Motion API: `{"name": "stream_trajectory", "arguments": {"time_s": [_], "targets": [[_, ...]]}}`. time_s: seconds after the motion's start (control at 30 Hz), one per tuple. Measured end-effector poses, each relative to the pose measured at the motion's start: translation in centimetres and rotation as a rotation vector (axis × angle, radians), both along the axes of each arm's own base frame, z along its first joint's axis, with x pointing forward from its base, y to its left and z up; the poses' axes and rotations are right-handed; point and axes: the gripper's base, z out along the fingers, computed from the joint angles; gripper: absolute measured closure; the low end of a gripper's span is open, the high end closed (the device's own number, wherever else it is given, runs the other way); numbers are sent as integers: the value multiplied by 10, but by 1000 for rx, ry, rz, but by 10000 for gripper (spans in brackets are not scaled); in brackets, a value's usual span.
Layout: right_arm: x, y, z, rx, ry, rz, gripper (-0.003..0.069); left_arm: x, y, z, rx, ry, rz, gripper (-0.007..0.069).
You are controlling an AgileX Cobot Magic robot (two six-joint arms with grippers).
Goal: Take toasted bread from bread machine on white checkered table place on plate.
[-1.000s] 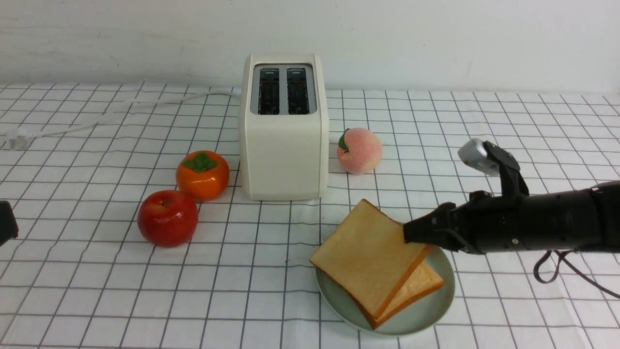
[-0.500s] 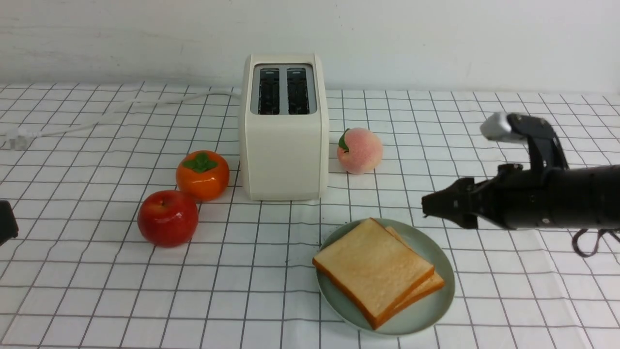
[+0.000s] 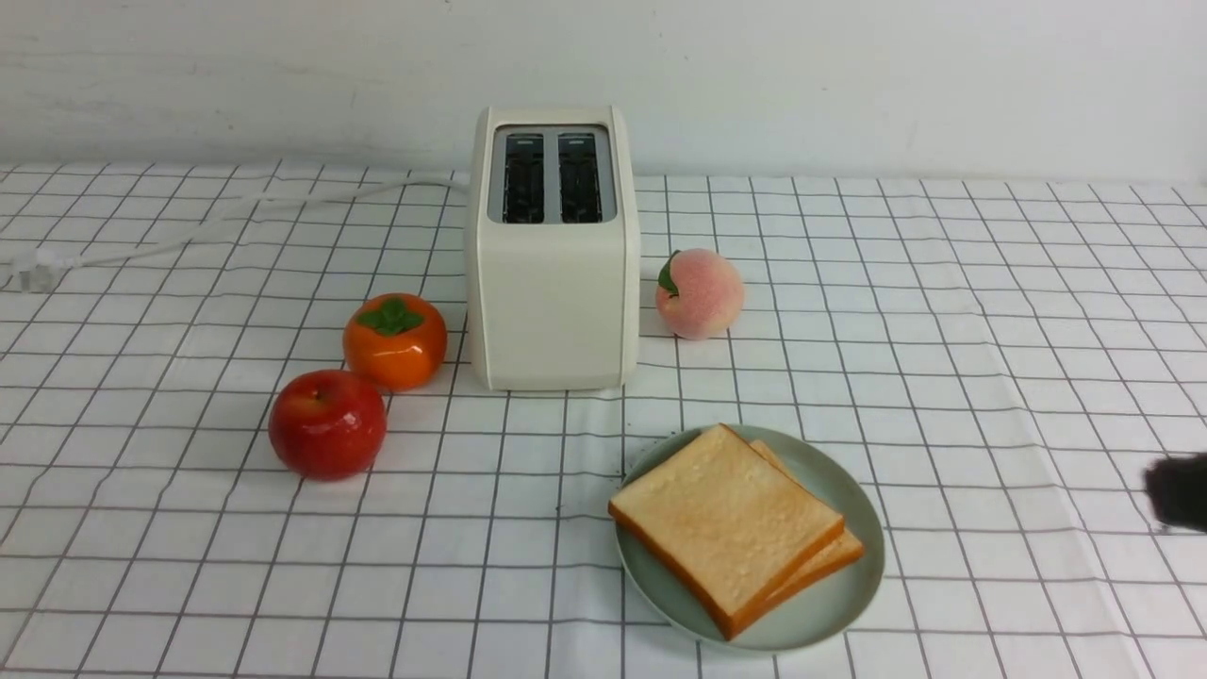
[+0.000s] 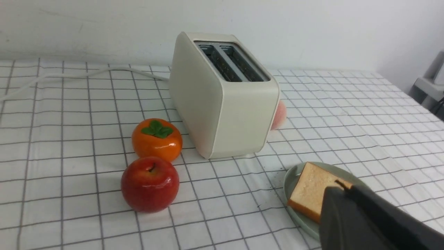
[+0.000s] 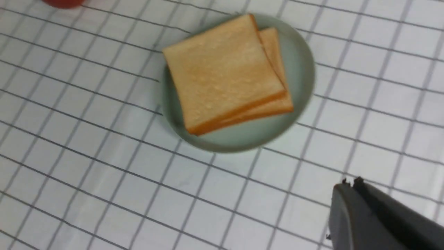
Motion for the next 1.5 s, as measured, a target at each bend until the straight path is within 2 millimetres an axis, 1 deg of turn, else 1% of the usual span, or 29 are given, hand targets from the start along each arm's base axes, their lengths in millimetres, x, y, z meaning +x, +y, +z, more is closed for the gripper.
{"name": "stream_trajectory", "arguments": {"time_s": [0.07,0.1,0.13,0.17,0.2,0.23,0.3,0.37,0.43,0.47,0.5,0.53,0.7,0.8,1.13,1.2,1.23,1.33,1.37,1.4,1.43,1.47,1.5], "targets": [[-22,-7,-2,-20,-8,-60,663,-6,5,-4,4,-10,7,617],[-32,-10,-7,-23,-8,-88,662,-11,8,-9,-7,-13,9,617],[-34,-11,-8,-26,-12,-88,662,-11,8,-9,-7,-13,9,617],[-50,-14,-14,-18,-28,-116,662,-17,12,-17,-33,-19,12,617],[-59,-16,-17,-11,-52,-134,662,-20,14,-25,-43,-21,13,617],[-61,-16,-18,-10,-54,-137,662,-20,15,-27,-44,-22,14,617],[-74,-18,-30,23,-121,-178,661,-22,16,-49,-43,-22,15,617],[-77,-20,-35,54,-184,-203,659,-21,15,-67,-23,-1,16,617],[-79,-20,-39,73,-234,-217,658,-18,14,-80,-5,25,16,613],[-79,-20,-41,82,-251,-223,658,-17,13,-87,7,43,16,613],[-79,-20,-42,83,-250,-222,657,-16,12,-90,12,50,16,612],[-79,-21,-45,84,-259,-226,655,-14,11,-99,29,74,16,610],[-79,-21,-48,80,-248,-225,652,-10,7,-117,52,103,9,607],[-79,-21,-48,80,-248,-225,647,-9,7,-120,55,106,6,606],[-81,-21,-48,82,-258,-225,637,-9,6,-120,55,101,5,599],[-85,-22,-47,81,-294,-228,634,-9,6,-120,55,101,5,598],[-88,-24,-46,70,-339,-236,634,-9,6,-120,55,101,5,596],[-90,-29,-57,38,-436,-276,634,-9,6,-120,55,101,5,596],[-89,-32,-80,22,-490,-307,634,-9,6,-120,55,101,5,596],[-89,-33,-83,20,-497,-311,634,-9,6,-120,55,101,5,596],[-89,-33,-96,17,-508,-321,634,-9,6,-120,55,101,5,596],[-87,-35,-124,14,-570,-341,633,-9,6,-120,55,101,5,596],[-87,-36,-137,15,-594,-349,631,-9,6,-120,55,101,5,596]]}}
